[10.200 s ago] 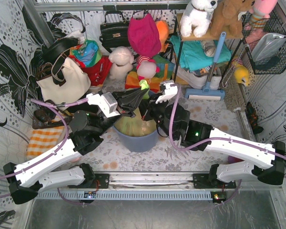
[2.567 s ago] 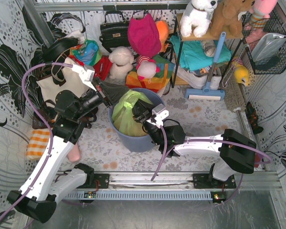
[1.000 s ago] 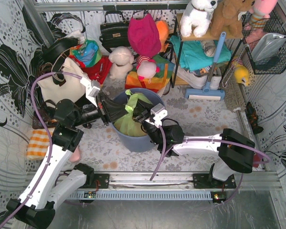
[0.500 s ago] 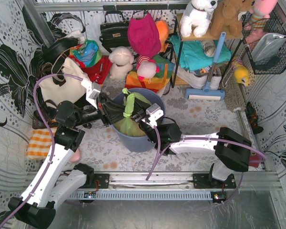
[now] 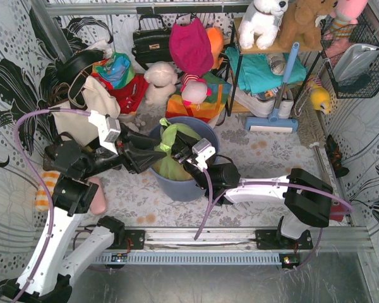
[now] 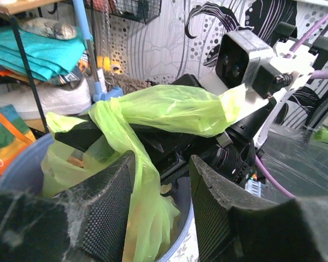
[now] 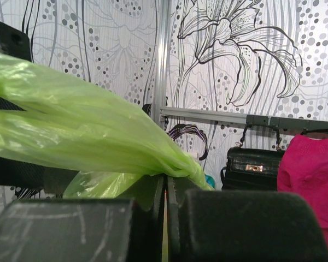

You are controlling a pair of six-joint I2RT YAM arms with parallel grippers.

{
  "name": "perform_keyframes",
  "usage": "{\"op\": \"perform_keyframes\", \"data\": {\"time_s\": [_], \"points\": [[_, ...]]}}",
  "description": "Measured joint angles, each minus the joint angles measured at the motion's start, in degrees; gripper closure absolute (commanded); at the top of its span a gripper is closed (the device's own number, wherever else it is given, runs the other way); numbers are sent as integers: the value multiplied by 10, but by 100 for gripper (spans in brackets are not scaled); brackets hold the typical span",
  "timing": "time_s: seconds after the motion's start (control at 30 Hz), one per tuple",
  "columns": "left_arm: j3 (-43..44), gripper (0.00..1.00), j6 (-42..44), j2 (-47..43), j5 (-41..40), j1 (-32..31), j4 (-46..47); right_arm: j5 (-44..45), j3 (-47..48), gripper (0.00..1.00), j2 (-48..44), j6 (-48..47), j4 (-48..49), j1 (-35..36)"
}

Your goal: Tie the trash bag

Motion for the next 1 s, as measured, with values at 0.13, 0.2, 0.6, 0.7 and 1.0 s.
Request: {"op": "perform_keyframes", "data": {"time_s": [0.13, 0.2, 0.6, 0.7, 1.0], "points": [[0, 46, 0, -12, -41, 0, 22, 0, 0, 100, 0, 2, 0, 0], [-4, 48, -13, -15, -86, 0, 45, 0, 0, 100, 0, 2, 0, 0], [-7, 49, -120, 55, -269, 0, 94, 0, 0, 100, 0, 2, 0, 0], [-8, 49, -140, 71, -271, 0, 92, 0, 0, 100, 0, 2, 0, 0], [-16, 43, -169, 71, -248, 0, 118, 0, 0, 100, 0, 2, 0, 0]]}}
